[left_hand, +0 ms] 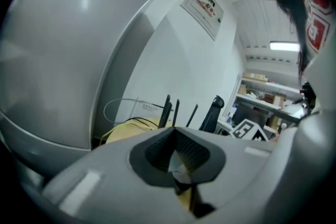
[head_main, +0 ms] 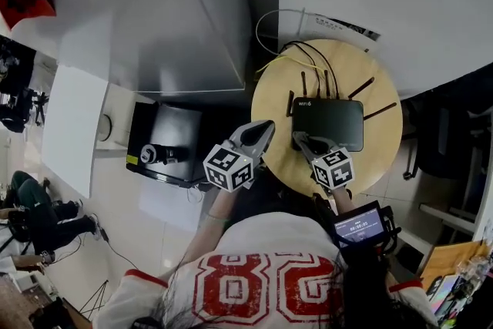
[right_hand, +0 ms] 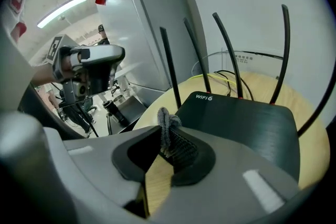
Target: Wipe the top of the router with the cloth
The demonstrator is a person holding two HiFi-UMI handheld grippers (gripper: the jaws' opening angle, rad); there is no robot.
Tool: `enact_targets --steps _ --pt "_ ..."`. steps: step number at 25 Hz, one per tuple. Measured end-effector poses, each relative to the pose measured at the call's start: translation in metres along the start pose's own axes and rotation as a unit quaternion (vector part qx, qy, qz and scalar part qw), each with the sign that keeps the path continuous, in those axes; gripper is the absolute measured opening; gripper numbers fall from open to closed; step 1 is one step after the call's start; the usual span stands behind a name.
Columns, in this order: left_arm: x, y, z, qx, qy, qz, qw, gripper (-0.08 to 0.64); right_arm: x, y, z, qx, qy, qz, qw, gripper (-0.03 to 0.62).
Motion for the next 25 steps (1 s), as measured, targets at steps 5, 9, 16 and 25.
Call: enact_targets --steps 5,9,16,25 --pt "0.007 0.011 -0.004 -0.005 -0.001 -0.015 0.9999 0.000 -0.010 -0.009 -0.016 -0.009 -0.003 0.008 1.000 0.043" --pt "0.011 0.016 -0.003 -0.004 0.000 -0.017 0.9999 0.000 -0.006 -0.011 -0.013 -0.003 0.000 0.007 1.000 0.043" --pt "0.015 0.013 -0.002 0.006 0.003 0.004 1.0000 0.000 0.039 -0.010 0.016 0.013 -0.019 -0.016 1.000 0.043" --pt "0.006 -0.020 -0.002 0.023 -0.007 0.070 0.9972 0.000 0.095 0.009 0.061 0.007 -0.060 -0.044 0.997 0.043"
Point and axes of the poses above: the fingertips, and each gripper's own axes: y forward along the fingers, x to its right, z out of its top, the point moved 8 cm from there along -y, backward along the fingers, and after that the axes turned 4 degrees about -z, right-handed, at the moved point
